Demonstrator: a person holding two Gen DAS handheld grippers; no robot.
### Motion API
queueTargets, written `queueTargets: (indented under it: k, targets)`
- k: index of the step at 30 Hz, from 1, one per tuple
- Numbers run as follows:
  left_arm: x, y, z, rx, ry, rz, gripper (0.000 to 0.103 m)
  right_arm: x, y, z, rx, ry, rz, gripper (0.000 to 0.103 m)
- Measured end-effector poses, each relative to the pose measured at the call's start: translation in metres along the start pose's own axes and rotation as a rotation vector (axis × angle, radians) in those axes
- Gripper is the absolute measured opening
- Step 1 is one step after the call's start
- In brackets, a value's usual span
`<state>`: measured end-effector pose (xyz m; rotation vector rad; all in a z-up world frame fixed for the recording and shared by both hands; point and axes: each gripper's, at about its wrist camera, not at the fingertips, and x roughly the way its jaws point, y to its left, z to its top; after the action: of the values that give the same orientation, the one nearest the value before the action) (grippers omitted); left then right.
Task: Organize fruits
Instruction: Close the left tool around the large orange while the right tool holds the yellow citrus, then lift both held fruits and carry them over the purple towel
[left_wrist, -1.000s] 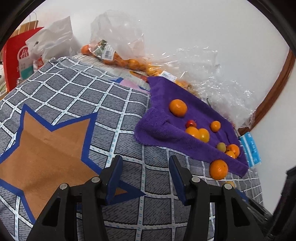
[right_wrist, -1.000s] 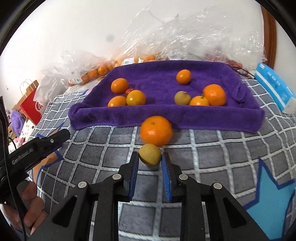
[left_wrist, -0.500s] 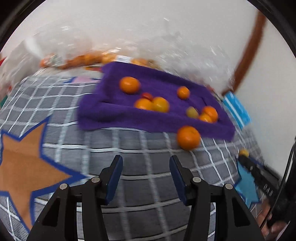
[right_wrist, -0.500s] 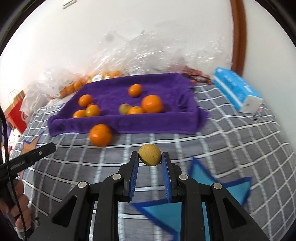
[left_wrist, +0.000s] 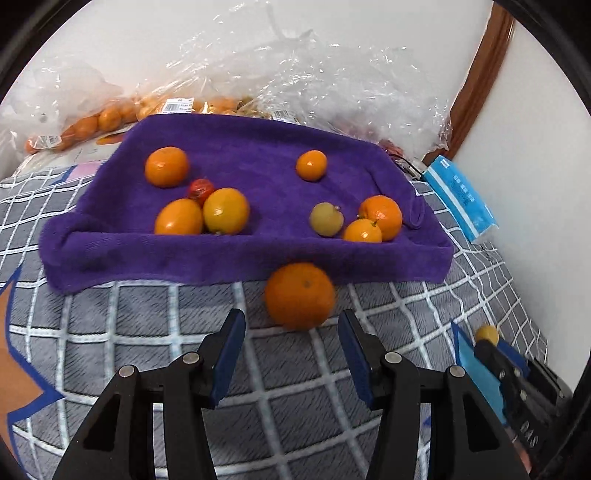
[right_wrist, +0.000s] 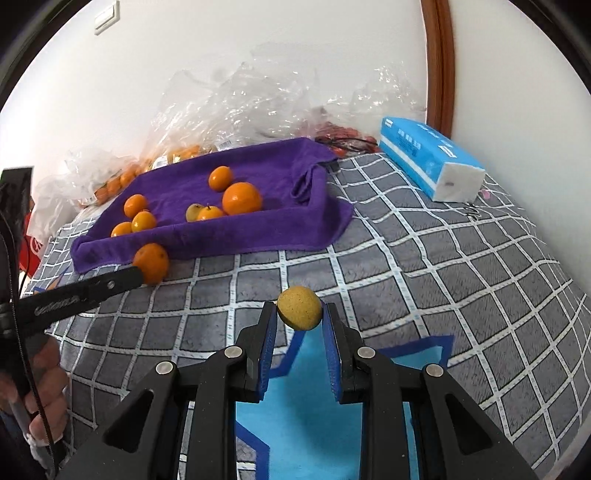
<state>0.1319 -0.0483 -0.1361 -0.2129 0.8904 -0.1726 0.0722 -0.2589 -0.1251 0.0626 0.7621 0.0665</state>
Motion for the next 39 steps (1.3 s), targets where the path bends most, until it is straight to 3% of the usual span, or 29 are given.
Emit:
queueTargets:
  k: [7,10,16,28,39]
  targets:
    - [0.019,-0.019,0.007,0.031,0.005,0.069,0.05,0.006,0.001,-0.001,-0.016,0.011,0.008,0.025]
    - [0.019,-0.018,0.006,0.019,-0.018,0.077,0.04,0.008,0.005,-0.002,-0.026,0.016,0.003,0.025]
    - [0.014,-0.011,0.005,-0.015,-0.004,0.039,0.04,0.007,0.011,-0.003,-0.035,0.024,0.011,0.025]
    - [-0.038,0.03,-0.012,-0.061,-0.044,0.106,0.04,-0.014,0.032,0.018,-0.031,-0.017,0.0,0.025]
    - [-0.093,0.049,-0.017,-0.09,-0.101,0.098,0.04,-0.062,0.053,0.031,-0.009,-0.09,-0.028,0.025]
